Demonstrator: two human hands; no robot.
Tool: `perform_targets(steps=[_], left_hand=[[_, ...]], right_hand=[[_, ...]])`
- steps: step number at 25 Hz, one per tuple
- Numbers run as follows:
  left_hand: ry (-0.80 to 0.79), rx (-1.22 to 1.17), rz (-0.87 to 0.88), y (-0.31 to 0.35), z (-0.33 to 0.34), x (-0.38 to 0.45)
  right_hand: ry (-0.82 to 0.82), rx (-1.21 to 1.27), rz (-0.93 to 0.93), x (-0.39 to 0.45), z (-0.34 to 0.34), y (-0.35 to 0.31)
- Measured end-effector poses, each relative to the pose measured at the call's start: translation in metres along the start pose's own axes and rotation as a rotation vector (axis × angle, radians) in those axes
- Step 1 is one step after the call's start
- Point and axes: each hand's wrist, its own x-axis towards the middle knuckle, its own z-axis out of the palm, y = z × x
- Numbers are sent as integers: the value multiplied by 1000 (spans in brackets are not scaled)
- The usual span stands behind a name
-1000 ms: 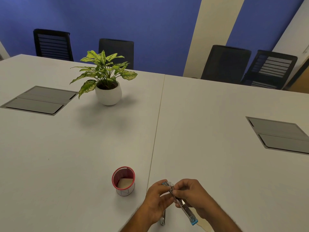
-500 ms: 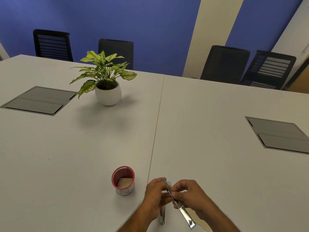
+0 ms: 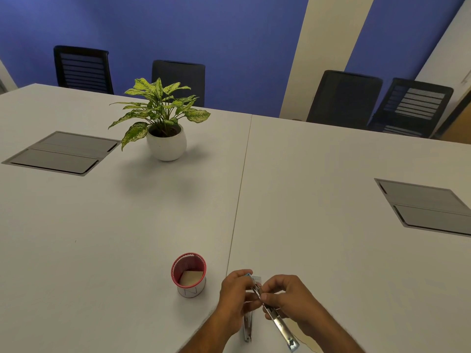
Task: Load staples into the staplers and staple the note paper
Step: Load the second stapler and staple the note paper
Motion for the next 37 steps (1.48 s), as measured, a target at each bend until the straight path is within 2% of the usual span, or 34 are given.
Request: perform_targets(steps=[8,13,18,26,28,31,33,37], left_hand=[[18,-38,10,2,1,-2],[20,-119,-18,3,-1,-5],[8,-81,22,2,-1,-7],[22,-128,33,4,-4,-9],[41,-148,34,5,-5,-8],[80,-180,38,5,-9,-6],[109,-190,39,4,-11,-4],[155,-177,51,3,-13,-2]], right_hand=[[-2,12,13,-1,3,2],[56,31,6,0,8,7],[97,52,16,1,11,10],[46,98,74,-3,9,9],[-37,61,110,-7,6,8],[-103,-151,148,-13,3,5],[-85,-248,137,-16,1,4],[20,-294,19,-17,-1,3]])
